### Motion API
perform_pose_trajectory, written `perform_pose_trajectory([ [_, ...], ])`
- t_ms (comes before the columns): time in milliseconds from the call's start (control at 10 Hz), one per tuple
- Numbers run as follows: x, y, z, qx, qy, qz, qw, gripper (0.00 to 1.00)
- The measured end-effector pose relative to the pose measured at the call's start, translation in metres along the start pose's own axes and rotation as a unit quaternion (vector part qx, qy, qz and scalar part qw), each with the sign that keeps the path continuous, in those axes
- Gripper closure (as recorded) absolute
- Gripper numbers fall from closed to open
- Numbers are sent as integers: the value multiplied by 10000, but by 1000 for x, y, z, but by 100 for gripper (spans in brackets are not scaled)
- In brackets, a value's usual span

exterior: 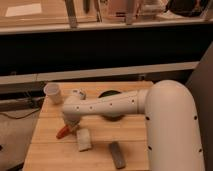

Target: Drag the pepper across the table

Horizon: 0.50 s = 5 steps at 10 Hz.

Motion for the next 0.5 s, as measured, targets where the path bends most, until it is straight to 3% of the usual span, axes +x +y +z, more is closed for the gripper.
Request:
perform_pose_trajectory([
  [500, 35, 8, -4, 19, 275, 118, 9996, 100],
])
